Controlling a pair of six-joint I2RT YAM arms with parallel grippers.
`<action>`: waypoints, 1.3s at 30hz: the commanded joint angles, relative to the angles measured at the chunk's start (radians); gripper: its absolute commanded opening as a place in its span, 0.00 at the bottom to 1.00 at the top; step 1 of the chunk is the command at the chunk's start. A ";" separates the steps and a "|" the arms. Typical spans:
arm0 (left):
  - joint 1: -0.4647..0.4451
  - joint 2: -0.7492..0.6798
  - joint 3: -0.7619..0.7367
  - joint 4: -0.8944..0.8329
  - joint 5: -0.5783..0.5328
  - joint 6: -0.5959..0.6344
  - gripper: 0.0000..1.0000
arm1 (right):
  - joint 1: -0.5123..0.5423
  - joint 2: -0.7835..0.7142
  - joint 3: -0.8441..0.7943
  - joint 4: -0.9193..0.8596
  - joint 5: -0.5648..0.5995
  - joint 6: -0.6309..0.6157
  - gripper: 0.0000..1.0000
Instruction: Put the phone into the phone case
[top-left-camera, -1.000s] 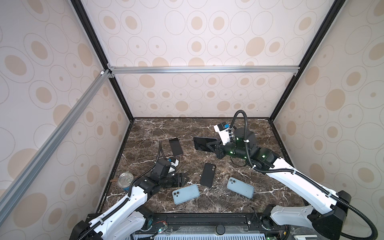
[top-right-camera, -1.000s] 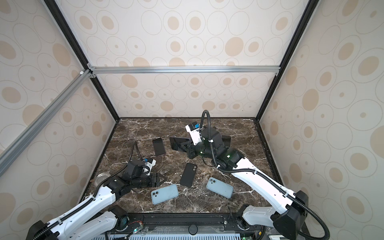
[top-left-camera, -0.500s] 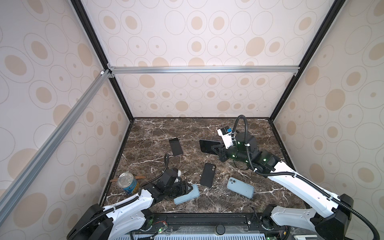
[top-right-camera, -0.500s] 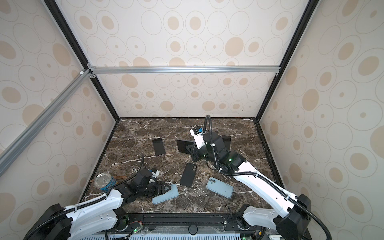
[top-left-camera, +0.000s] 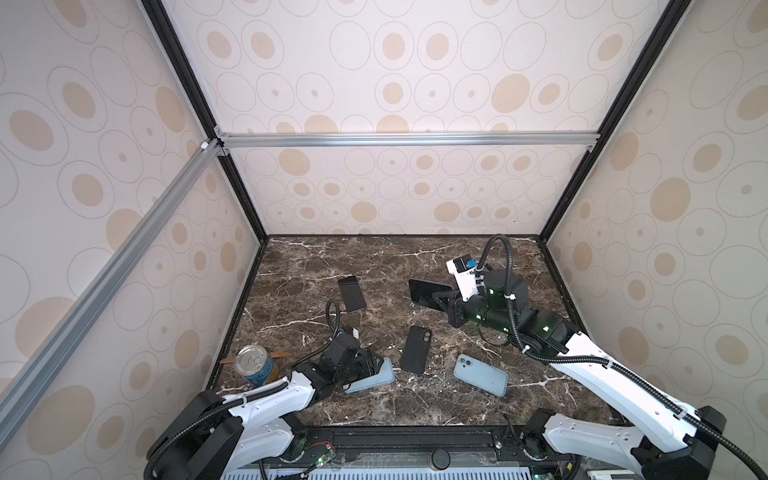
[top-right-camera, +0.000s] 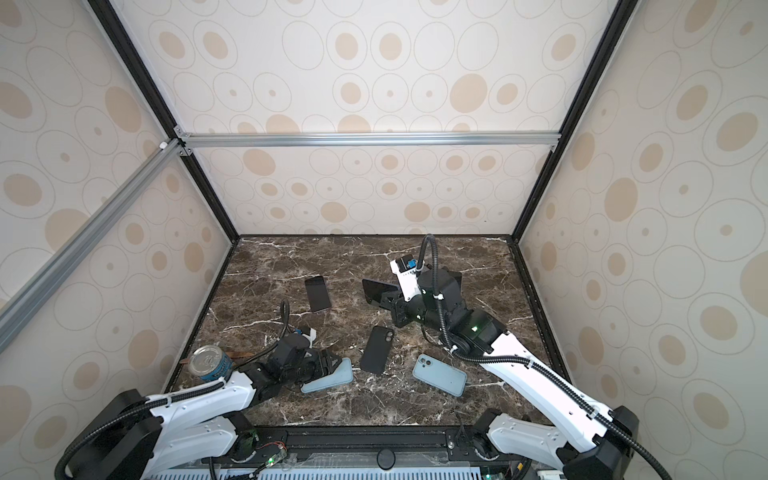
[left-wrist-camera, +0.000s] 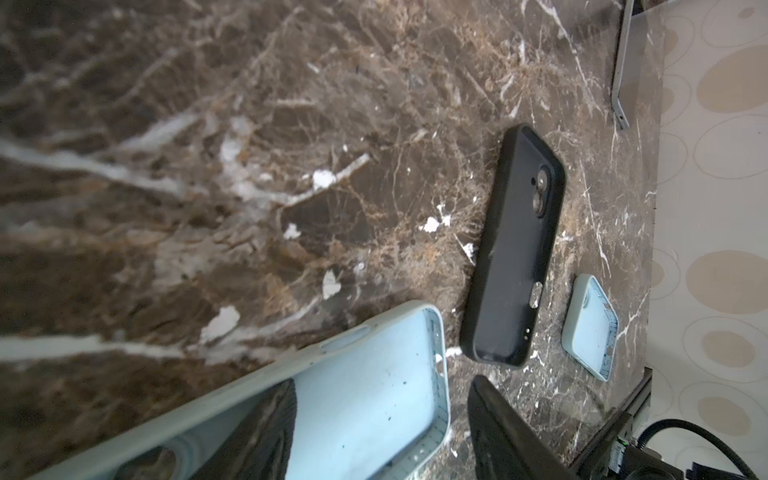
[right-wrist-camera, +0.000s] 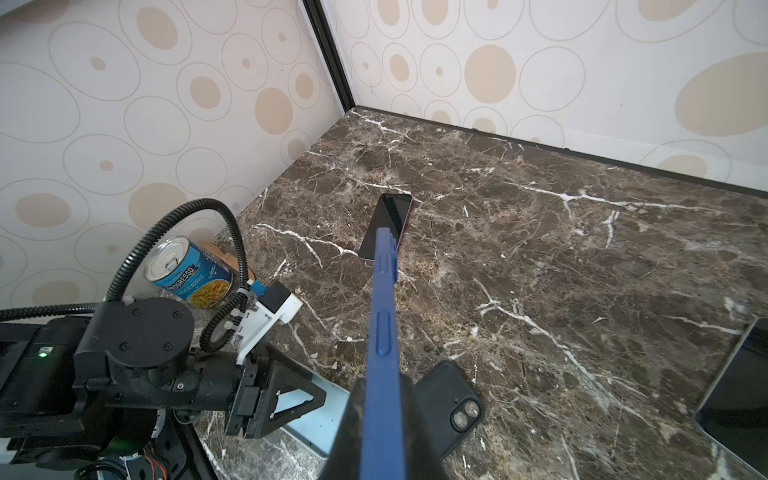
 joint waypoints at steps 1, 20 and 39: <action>0.005 0.078 0.048 0.051 -0.039 0.065 0.65 | -0.005 -0.020 -0.005 0.018 0.014 -0.004 0.00; 0.006 0.257 0.025 0.407 -0.189 -0.125 0.64 | -0.005 -0.033 0.005 -0.024 0.025 0.075 0.00; 0.334 -0.312 0.085 -0.125 -0.113 0.194 0.73 | 0.125 0.252 -0.164 0.311 -0.067 0.621 0.00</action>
